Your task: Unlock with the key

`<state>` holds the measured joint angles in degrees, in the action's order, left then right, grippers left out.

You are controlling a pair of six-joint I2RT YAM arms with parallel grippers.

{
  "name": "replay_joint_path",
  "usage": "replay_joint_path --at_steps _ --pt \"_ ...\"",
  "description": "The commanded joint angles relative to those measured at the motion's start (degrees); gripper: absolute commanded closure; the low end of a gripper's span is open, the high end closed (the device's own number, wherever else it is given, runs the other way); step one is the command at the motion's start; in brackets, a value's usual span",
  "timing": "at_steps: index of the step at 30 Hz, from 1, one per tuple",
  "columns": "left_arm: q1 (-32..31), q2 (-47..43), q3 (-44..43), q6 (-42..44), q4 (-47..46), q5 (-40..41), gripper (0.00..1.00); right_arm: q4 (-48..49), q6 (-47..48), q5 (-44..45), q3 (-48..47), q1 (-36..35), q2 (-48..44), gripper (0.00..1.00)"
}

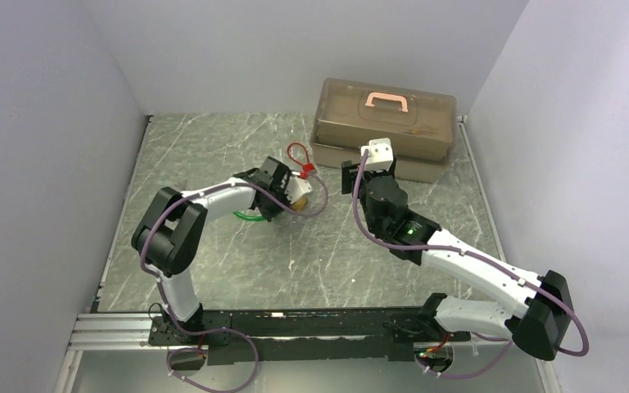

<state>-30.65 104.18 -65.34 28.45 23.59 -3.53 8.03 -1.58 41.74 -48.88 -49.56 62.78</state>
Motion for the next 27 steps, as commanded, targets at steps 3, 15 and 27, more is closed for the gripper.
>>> replay_joint_path --at_steps 3,15,27 --pt "-6.3 -2.4 3.9 -0.9 5.8 -10.7 0.95 1.8 1.1 3.6 0.4 0.0 -2.5 0.33" --pt "1.3 -6.9 -11.0 2.7 19.1 -26.3 0.01 1.3 -0.3 5.4 1.4 2.4 -4.5 0.32" --pt "11.3 15.5 -39.0 -13.8 10.7 -13.8 0.05 1.7 -3.0 3.4 2.5 3.5 -5.6 0.33"
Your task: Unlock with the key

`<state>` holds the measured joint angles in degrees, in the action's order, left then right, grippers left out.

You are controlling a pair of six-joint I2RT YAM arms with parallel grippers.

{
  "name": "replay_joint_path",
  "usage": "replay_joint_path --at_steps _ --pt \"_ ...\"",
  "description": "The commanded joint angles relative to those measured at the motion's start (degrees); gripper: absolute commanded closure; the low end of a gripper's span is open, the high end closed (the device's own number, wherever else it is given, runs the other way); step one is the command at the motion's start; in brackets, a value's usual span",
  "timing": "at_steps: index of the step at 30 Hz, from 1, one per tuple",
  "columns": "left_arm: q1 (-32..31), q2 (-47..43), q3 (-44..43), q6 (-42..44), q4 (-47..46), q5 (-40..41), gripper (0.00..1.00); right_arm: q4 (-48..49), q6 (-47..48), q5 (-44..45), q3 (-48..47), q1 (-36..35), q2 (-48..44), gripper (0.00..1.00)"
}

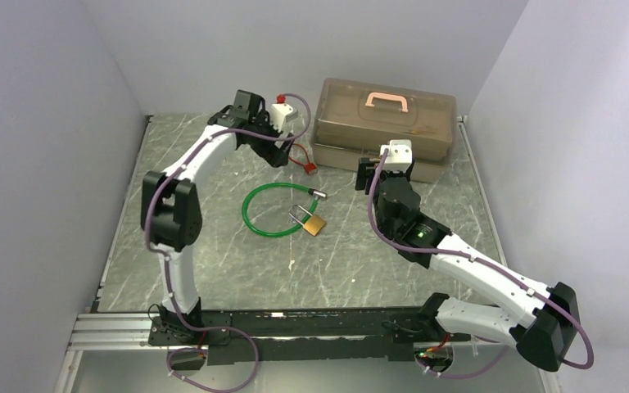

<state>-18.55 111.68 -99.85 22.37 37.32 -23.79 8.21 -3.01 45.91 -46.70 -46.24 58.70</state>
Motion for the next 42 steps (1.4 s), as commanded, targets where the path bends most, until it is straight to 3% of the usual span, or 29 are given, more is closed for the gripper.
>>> replay_joint_path --at_steps 1,8,21,27,32,42 --pt "-0.9 10.1 -6.7 -8.9 -3.3 7.5 0.05 1.7 -1.9 -1.1 0.4 0.2 -1.5 0.33" --pt "-1.0 19.1 -15.4 -13.6 -7.4 17.2 0.11 2.9 -2.1 -3.0 1.2 0.2 -0.6 0.37" --pt "-2.1 22.0 -16.3 -15.1 -13.0 19.2 0.09 4.8 -4.2 -8.1 1.5 0.2 3.7 0.41" --pt "-4.8 24.8 -18.0 -10.8 -14.5 30.2 0.06 6.2 -3.1 -8.7 1.6 0.2 4.6 0.42" --pt "-6.8 24.7 -13.8 -4.9 -19.7 36.0 0.06 7.3 -2.1 -9.0 1.5 0.4 3.9 0.43" --pt "-9.1 23.5 -10.8 -2.9 -17.5 37.7 0.06 7.3 -2.2 -10.7 2.3 0.4 1.6 0.47"
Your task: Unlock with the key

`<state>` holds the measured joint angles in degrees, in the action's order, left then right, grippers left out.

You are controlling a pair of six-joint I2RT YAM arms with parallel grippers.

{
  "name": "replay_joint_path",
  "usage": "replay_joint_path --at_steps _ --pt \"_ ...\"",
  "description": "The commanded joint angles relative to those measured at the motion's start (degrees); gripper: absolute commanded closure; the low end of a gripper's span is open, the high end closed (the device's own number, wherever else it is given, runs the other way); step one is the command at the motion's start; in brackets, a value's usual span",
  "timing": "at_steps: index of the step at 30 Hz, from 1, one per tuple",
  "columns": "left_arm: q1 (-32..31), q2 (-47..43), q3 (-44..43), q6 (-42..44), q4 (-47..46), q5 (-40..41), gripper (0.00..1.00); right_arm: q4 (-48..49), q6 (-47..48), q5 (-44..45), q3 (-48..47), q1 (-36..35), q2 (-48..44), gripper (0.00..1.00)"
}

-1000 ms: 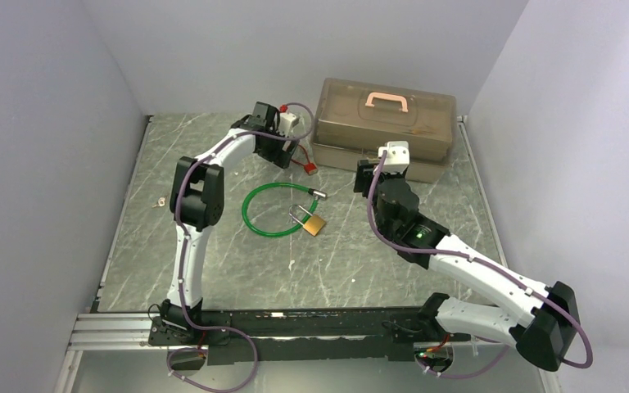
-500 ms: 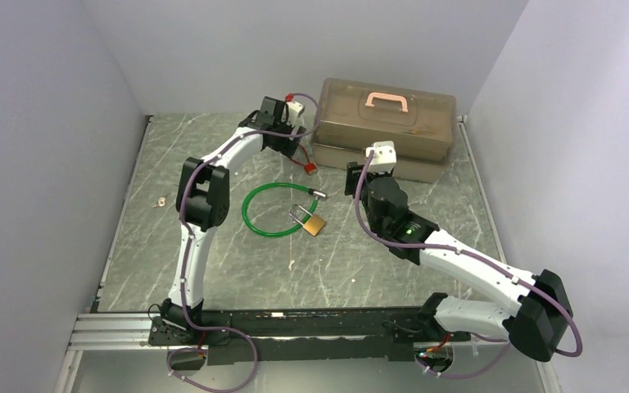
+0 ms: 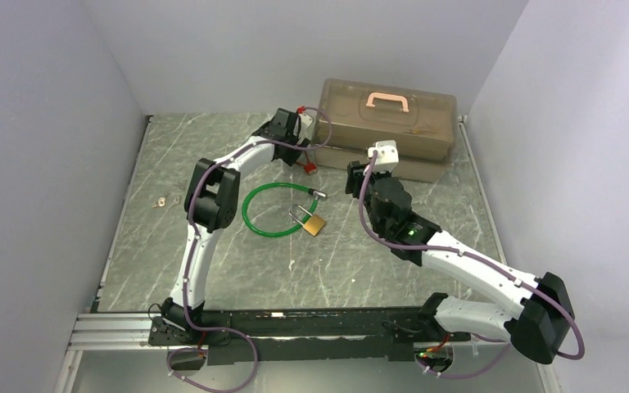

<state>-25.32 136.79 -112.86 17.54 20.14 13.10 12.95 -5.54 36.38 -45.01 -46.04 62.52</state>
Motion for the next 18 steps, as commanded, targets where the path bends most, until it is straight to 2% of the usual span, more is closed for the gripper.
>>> replay_joint_path --at_steps 1,5,10,16,18 --pt "-2.8 -2.3 3.2 2.1 -0.2 0.9 0.06 2.6 0.3 -1.3 0.7 0.2 -2.5 0.47" --pt "-3.8 -3.7 6.4 2.2 1.4 0.5 0.05 2.8 0.4 -2.1 1.5 0.2 -3.7 0.49" --pt "-3.5 -3.0 5.6 0.5 8.4 -4.7 0.06 1.8 0.5 -2.5 1.4 0.2 -4.2 0.51" --pt "5.1 -14.2 14.3 -8.0 9.6 -26.8 0.08 1.0 -0.3 -4.2 -1.2 0.5 1.2 0.51" --pt "8.2 -16.8 15.3 -10.0 11.1 -32.9 0.08 -0.2 -1.3 -8.0 -3.6 1.5 5.4 0.46"
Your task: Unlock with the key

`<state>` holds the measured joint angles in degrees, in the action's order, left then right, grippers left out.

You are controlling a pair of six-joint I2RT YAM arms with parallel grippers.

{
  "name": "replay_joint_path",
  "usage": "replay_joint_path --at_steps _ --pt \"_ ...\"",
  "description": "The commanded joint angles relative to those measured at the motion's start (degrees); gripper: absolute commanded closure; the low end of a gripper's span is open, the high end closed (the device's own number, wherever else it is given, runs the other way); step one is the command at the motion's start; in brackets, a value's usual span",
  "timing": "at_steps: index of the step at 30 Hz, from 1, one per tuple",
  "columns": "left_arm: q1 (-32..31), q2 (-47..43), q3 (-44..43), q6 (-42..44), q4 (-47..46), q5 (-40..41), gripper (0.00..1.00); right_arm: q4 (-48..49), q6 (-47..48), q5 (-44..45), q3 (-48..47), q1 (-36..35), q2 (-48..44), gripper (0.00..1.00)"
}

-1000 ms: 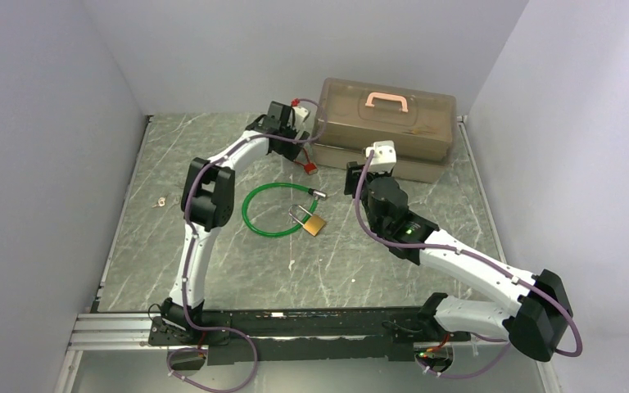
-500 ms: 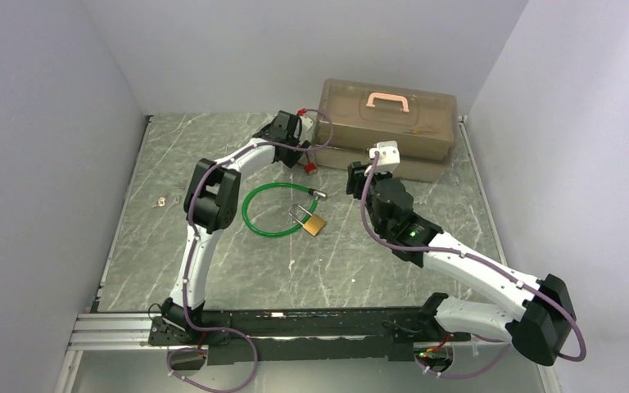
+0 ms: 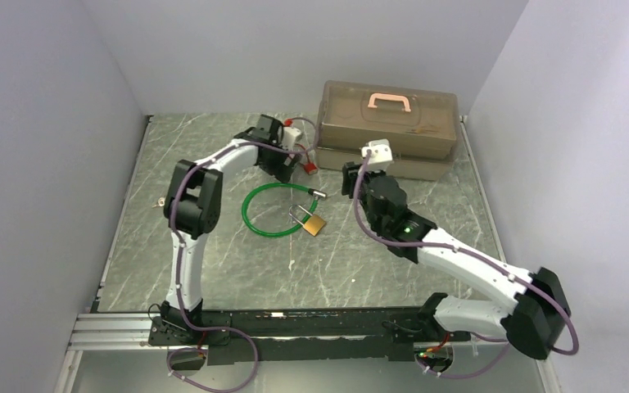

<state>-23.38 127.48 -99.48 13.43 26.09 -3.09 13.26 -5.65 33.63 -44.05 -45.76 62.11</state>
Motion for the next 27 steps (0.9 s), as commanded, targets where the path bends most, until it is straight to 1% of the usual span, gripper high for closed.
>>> replay_joint_path --at_steps 1,5,8,11,16,19,22,27 --pt "7.5 -8.4 1.7 -6.3 6.9 -19.2 0.08 -1.6 -1.7 -7.4 -6.4 1.8 8.4 0.43" --pt "12.0 -10.7 0.2 -6.9 12.6 -27.4 0.07 -5.5 -3.6 -17.5 -15.2 4.4 21.2 0.27" --pt "14.9 -13.5 1.6 -7.5 13.8 -31.1 0.06 -5.8 -3.3 -23.9 -21.0 5.6 30.4 0.22" --pt "17.8 -15.5 1.4 -6.4 16.8 -32.6 0.06 -4.6 -2.8 -29.5 -26.4 5.8 38.2 0.21" --pt "24.0 -17.5 -0.9 -3.7 22.5 -34.5 0.05 -6.1 -3.2 -32.8 -37.6 6.2 50.8 0.21" --pt "27.6 -18.9 -0.8 -2.7 24.1 -34.7 0.05 -6.2 -4.6 -35.3 -43.8 7.6 57.0 0.21" --pt "29.0 -21.1 1.8 -1.6 23.6 -34.0 0.03 -7.8 -6.1 -35.4 -50.6 9.2 63.2 0.22" --pt "29.4 -24.6 5.7 -0.9 22.3 -33.4 0.03 -9.6 -5.6 -29.9 -55.5 11.1 68.1 0.24"
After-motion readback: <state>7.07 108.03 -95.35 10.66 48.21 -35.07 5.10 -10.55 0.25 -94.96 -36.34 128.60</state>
